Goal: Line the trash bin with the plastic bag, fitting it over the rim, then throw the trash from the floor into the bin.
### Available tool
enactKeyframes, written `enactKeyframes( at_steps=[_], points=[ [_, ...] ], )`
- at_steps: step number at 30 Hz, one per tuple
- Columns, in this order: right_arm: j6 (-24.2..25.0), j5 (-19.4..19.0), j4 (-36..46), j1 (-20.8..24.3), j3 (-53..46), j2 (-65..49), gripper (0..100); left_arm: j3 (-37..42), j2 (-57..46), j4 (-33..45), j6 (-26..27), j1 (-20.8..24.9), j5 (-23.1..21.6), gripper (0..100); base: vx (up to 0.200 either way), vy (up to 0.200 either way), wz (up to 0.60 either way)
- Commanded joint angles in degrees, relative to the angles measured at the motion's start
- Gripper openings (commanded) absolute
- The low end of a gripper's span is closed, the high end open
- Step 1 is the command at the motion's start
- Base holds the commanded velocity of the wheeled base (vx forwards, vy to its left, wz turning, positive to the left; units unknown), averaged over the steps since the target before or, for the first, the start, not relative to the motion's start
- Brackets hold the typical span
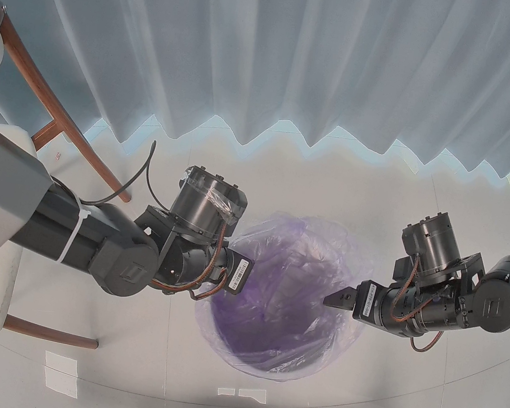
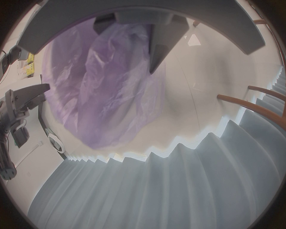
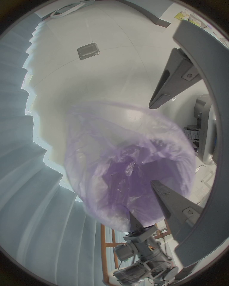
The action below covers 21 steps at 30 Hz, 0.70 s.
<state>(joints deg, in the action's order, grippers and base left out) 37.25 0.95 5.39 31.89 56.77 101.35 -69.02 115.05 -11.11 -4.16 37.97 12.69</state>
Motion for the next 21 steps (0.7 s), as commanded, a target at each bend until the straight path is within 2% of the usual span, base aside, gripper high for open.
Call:
enactKeyframes(
  at_steps=[1,7,10,13,14,15,16,18,19,20,21],
  points=[
    [-0.34,-1.21,-0.2,0.19,-5.0,-5.55,100,0.91,-0.88,-0.06,-0.06,-1.76,0.05,0,0.0,0.0,0.0],
    [0.19,-3.85,-0.38,-0.43,-10.01,-12.06,100,1.08,-1.85,-0.14,-0.06,-3.96,-0.12,0,0.0,0.0,0.0],
    [0.98,-7.98,-0.38,-3.77,-11.95,-17.24,100,2.49,-4.31,-0.06,-0.24,-5.01,-0.65,0,0.0,0.0,0.0],
    [5.55,-14.22,-1.08,-7.11,-12.83,-21.55,100,5.57,-8.0,-0.06,-3.14,-6.33,-2.85,0,0.0,0.0,0.0],
    [5.9,-14.49,-1.17,-7.28,-12.91,-21.72,100,5.74,-8.18,-0.06,-3.4,-6.42,-3.02,0,0.0,0.0,0.0],
    [9.68,-17.03,-2.66,-8.78,-13.71,-23.31,100,7.32,-9.67,-0.23,-7.36,-7.48,-6.1,0,0.0,0.0,0.0],
    [11.61,-18.0,-4.16,-9.65,-14.23,-23.75,100,8.47,-10.55,-0.23,-10.08,-8.35,-8.03,0,0.0,0.0,0.0],
    [14.43,-18.88,-8.55,-11.5,-15.9,-24.18,100,11.54,-13.37,-1.29,-15.79,-10.82,-13.13,0,0.0,0.0,0.0],
    [14.43,-18.88,-8.55,-11.5,-15.9,-24.18,100,11.54,-13.37,-1.29,-15.79,-10.82,-13.13,0,0.0,0.0,0.0],
    [15.83,-19.58,-13.39,-12.2,-17.92,-24.62,100,14.97,-15.83,-3.92,-19.22,-13.72,-19.02,0,0.0,0.0,0.0],
    [16.1,-20.02,-15.58,-12.29,-19.07,-24.89,100,16.82,-16.79,-5.59,-19.75,-15.21,-21.48,0,0.0,0.0,0.0]
  ],
)
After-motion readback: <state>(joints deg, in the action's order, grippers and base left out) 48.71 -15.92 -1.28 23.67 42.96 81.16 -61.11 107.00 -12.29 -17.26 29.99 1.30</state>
